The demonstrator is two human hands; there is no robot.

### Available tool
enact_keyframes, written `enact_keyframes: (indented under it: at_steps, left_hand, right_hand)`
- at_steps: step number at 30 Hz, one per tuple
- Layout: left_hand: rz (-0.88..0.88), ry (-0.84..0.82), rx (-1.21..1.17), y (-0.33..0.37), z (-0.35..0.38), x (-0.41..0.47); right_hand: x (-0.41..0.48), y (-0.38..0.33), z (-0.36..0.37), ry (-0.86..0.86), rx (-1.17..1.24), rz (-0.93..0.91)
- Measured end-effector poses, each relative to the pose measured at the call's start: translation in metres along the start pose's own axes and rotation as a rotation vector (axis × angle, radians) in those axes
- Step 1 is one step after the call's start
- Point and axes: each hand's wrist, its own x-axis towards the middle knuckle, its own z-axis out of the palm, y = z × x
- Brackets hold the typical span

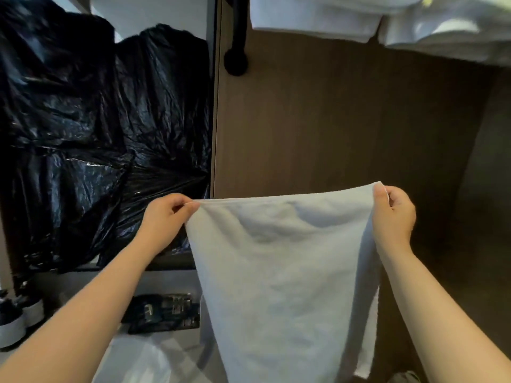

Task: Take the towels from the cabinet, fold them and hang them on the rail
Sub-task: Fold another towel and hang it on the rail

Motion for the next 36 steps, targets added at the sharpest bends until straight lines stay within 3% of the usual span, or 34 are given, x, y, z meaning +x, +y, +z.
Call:
enact_keyframes:
  at_steps: [9, 29, 36]
  left_hand:
    - [0.078, 0.211, 0.000, 0.031, -0.032, 0.039]
    - [-0.070, 0.220, -0.020, 0.039, -0.025, -0.006]
    - [-0.062, 0.174, -0.352, 0.066, -0.045, -0.035]
  right_hand:
    - [0.019, -0.022, 0.006, 0.064, 0.041, 0.028]
    - [-0.021, -0.022, -0.014, -0.004, 0.047, -0.019]
    - [-0.048, -0.026, -0.040, 0.070, 0.206, 0.083]
